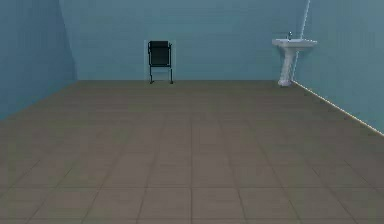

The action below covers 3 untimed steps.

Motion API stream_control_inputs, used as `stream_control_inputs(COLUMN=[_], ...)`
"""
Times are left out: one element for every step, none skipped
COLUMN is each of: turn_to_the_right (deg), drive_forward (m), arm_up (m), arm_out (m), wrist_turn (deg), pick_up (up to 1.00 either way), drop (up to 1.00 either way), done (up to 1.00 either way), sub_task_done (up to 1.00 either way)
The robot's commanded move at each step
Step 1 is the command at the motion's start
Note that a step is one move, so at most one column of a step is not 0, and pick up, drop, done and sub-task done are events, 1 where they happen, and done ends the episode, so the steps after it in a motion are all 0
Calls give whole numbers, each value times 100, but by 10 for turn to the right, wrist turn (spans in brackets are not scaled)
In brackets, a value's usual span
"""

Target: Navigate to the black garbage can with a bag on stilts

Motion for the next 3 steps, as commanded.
stream_control_inputs(turn_to_the_right=[0,0,0], drive_forward=[100,100,100], arm_up=[0,0,0], arm_out=[0,0,0], wrist_turn=[0,0,0], pick_up=[0,0,0], drop=[0,0,0], done=[0,0,0], sub_task_done=[0,0,0])
